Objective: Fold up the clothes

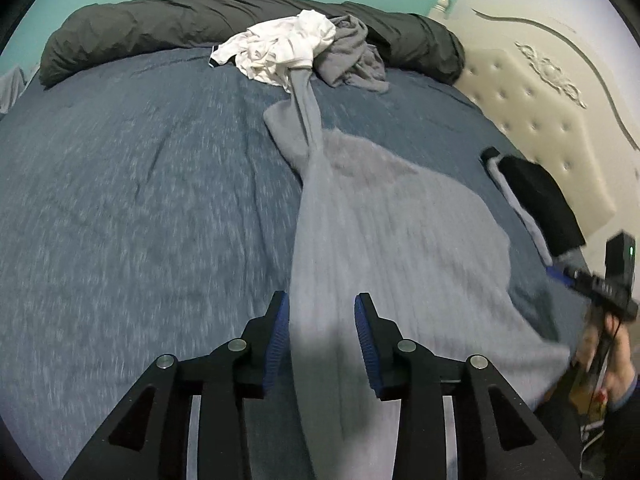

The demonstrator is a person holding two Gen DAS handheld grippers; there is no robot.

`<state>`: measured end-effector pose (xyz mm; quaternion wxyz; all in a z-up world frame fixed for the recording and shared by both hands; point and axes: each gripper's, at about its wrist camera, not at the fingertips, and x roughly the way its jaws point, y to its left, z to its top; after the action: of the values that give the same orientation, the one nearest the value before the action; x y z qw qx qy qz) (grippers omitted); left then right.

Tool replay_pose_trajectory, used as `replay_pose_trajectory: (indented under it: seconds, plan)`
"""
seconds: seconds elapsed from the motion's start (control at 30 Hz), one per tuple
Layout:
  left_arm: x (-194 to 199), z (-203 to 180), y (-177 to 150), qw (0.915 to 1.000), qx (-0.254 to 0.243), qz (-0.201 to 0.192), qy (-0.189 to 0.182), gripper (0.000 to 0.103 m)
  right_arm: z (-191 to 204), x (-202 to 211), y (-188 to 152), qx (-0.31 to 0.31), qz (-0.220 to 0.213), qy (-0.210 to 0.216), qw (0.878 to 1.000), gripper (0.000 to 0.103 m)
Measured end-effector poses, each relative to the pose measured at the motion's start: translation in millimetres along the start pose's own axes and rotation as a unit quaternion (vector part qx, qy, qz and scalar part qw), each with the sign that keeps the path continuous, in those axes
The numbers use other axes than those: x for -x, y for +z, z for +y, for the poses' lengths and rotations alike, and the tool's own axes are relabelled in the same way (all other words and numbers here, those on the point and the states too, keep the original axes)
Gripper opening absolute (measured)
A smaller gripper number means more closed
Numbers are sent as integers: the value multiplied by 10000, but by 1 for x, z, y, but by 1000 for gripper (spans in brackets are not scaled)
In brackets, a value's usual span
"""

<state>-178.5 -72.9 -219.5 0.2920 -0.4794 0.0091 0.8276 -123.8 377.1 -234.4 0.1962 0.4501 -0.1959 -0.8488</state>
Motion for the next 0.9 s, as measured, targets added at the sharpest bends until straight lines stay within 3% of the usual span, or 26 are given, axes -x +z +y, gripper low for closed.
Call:
replay_pose_trajectory:
  seconds: [0.13,0.53,0.9]
  plan:
    - [-31,3,33,9999,59,-6,109,49,-4,-19,2,-199,-150,109,9996,57]
    - [-135,-3,126,9988,39,61,479,54,-53,-52,-11,-304,-310,-391,9983,58]
    - [-192,-1,165,9978,127,165,629,54,-76,-60,-17,-587,-422,-243,9971,59]
